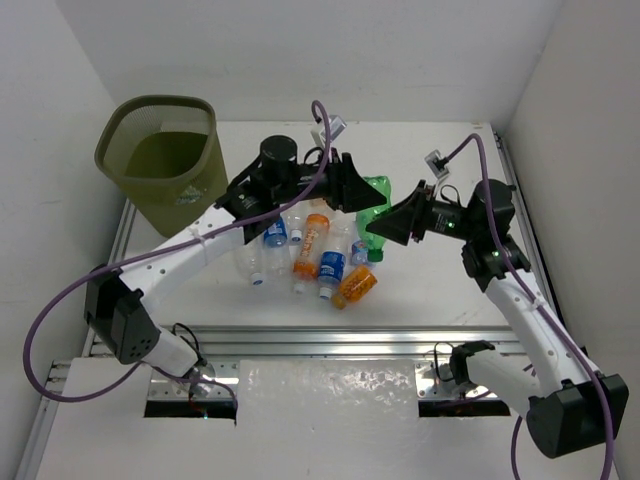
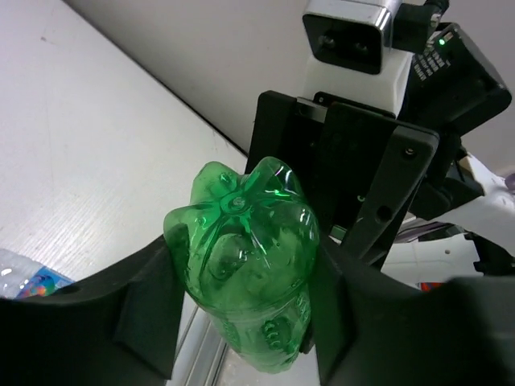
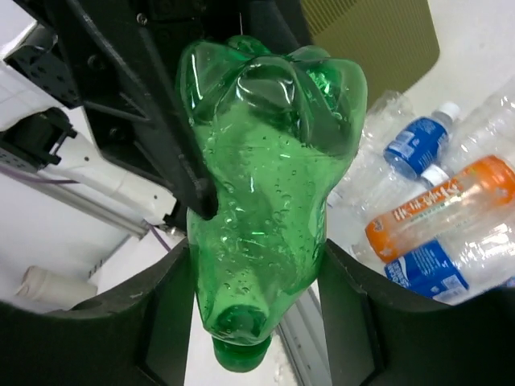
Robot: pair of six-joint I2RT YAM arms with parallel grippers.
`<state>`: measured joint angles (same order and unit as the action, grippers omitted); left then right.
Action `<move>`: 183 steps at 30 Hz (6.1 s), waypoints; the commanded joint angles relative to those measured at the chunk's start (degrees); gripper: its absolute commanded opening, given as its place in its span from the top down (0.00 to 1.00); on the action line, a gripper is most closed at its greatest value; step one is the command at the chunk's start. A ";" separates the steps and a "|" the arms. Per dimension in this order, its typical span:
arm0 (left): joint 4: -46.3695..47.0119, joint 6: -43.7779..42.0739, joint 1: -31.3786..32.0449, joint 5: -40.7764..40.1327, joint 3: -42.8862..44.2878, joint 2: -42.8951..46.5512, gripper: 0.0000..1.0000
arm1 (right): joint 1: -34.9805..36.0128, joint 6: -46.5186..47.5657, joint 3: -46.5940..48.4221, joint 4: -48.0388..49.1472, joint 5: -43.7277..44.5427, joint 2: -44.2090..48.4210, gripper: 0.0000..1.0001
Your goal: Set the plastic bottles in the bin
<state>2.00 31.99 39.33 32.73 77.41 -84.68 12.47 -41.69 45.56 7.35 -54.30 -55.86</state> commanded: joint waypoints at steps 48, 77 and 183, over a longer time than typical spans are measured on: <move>-31.45 -10.72 -48.91 -39.95 0.38 23.86 0.00 | 21.20 5.21 9.55 -25.55 69.97 -30.45 0.12; -4.22 -1.05 -11.66 -5.56 -10.08 16.75 0.00 | 9.94 16.66 -10.22 6.76 25.18 0.03 0.75; -9.04 2.81 6.02 -6.19 -13.60 8.83 0.42 | 36.57 35.10 -10.67 4.86 47.71 14.11 0.78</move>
<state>-10.83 35.03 44.73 25.04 62.37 -76.82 48.58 -8.23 32.67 5.67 -6.07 -42.59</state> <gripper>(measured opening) 0.673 0.553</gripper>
